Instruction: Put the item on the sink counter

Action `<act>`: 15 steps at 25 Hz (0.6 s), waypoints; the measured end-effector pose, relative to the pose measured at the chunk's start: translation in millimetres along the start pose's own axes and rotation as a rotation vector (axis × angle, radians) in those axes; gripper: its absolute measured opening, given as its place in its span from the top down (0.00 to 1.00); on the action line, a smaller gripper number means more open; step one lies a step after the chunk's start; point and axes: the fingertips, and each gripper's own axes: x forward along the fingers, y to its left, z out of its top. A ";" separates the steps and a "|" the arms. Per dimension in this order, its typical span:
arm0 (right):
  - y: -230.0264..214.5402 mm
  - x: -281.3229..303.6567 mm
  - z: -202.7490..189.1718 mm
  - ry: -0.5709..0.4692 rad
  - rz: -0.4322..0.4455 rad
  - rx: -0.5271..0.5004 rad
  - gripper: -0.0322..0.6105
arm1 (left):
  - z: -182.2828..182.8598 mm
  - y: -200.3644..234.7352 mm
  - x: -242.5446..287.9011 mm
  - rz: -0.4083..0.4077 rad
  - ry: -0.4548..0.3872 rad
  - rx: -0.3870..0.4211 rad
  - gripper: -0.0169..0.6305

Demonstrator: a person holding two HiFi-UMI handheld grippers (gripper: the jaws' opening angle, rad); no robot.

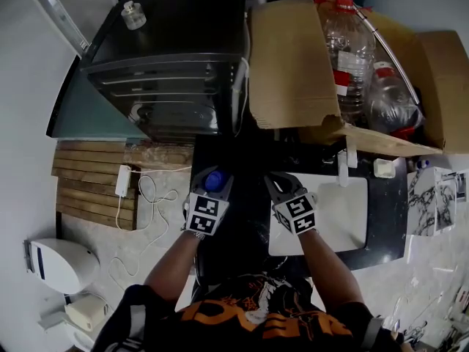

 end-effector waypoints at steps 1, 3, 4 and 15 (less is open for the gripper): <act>0.7 1.1 -1.1 0.004 0.002 0.001 0.93 | -1.8 0.1 2.2 -0.002 0.010 0.000 0.72; 2.3 3.3 -2.7 0.010 0.008 -0.001 0.93 | -6.6 0.3 7.2 -0.002 0.033 0.003 0.72; 2.7 4.3 -3.2 0.011 0.010 -0.003 0.93 | -9.4 0.5 10.1 0.000 0.043 0.007 0.72; 9.4 9.0 -10.5 0.042 0.011 -0.012 0.93 | -16.3 2.1 22.3 -0.016 0.090 0.009 0.72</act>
